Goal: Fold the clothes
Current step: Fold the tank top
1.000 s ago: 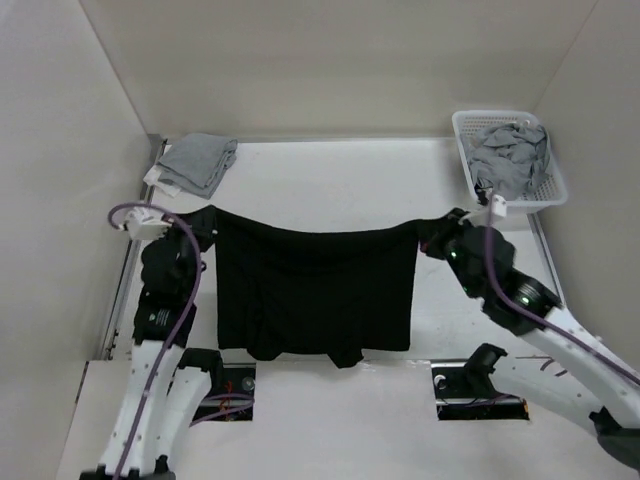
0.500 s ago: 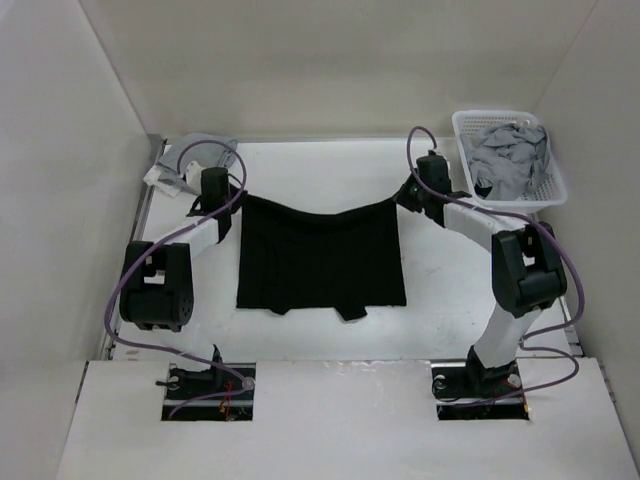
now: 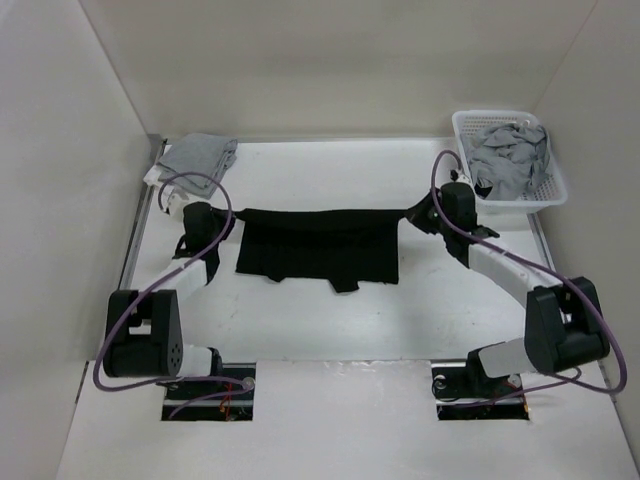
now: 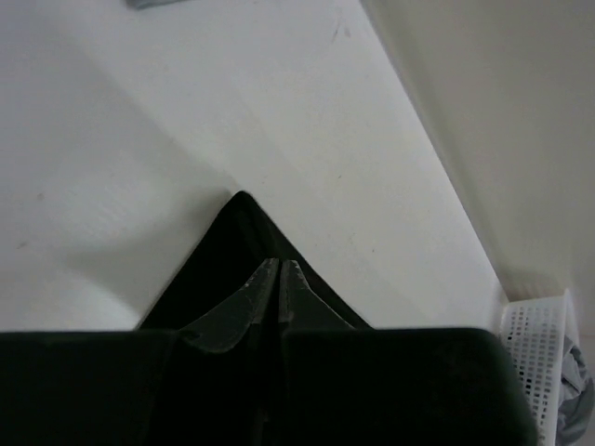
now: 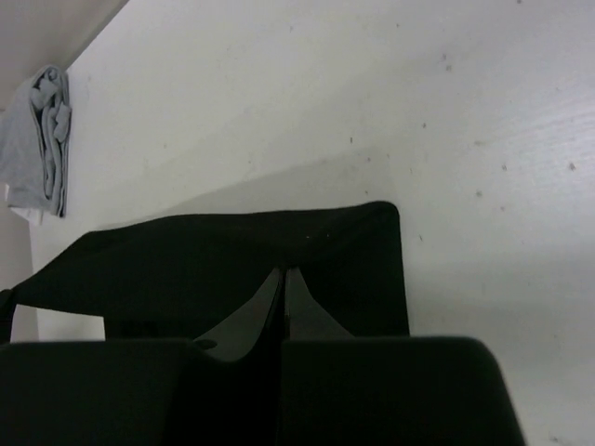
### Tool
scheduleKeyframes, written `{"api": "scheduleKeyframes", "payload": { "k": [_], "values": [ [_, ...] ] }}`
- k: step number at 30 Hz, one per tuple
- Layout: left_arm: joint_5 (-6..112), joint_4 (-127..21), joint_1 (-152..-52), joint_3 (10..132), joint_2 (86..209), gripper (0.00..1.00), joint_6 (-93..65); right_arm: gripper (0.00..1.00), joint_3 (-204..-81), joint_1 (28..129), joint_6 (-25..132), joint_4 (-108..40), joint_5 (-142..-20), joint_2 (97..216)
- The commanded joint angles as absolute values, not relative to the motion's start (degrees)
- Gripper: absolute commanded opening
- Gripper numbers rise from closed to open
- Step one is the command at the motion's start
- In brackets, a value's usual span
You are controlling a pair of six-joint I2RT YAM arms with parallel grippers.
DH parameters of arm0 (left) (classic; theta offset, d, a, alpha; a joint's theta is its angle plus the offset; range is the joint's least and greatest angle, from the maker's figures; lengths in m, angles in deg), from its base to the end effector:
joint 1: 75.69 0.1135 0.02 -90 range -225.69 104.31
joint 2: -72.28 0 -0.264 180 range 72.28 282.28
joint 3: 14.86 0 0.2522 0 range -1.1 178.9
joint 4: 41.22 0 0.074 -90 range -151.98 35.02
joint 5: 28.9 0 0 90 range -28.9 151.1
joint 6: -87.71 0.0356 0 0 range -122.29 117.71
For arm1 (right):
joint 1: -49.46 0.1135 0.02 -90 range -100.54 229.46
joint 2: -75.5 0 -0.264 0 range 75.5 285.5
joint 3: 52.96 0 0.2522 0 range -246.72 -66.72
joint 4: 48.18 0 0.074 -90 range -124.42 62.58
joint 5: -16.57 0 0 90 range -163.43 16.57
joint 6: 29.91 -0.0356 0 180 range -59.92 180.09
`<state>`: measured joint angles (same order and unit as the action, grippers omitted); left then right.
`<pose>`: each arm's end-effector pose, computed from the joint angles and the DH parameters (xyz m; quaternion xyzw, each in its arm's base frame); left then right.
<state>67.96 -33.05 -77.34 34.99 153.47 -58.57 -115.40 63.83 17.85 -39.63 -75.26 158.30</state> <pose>0.2955 -0.0043 0.2002 -0.4116 0.7252 -0.2225 0.5051 0.3090 0.0803 0.2347 0.1995 0.8377 0.2531 0.4409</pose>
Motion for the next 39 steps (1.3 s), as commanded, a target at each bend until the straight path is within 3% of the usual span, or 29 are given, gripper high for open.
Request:
{"api": "scheduleKeyframes", "payload": {
  "k": [1,8,25,28,30,33,39],
  "values": [
    [65.9,-27.8,-76.4,30.3,146.0,0.01,-59.5,0.00,-110.9,64.6,17.2,-44.1,-75.0,152.3],
    [63.3,-30.6,-73.8,21.2,134.8,0.01,-58.2,0.00,-100.8,68.7,17.0,-42.2,-72.1,143.0],
    [60.6,-34.7,-71.4,9.7,127.5,0.05,-56.7,0.01,-86.4,81.5,5.2,-33.2,-60.3,135.5],
    [60.4,-34.9,-71.0,8.7,127.8,0.14,-57.0,0.11,-86.3,81.7,5.7,-32.6,-60.9,136.7],
    [60.3,-35.3,-69.3,8.1,126.3,0.20,-57.6,0.30,-86.8,82.1,6.9,-31.7,-60.4,134.7],
    [60.1,-38.0,-68.0,9.2,121.4,0.21,-58.1,0.45,-87.1,81.7,10.2,-32.0,-59.8,132.0],
    [65.2,-38.9,-78.6,13.7,118.8,0.20,-57.2,0.51,-88.6,74.9,11.7,-38.9,-66.2,137.7]
  ]
}}
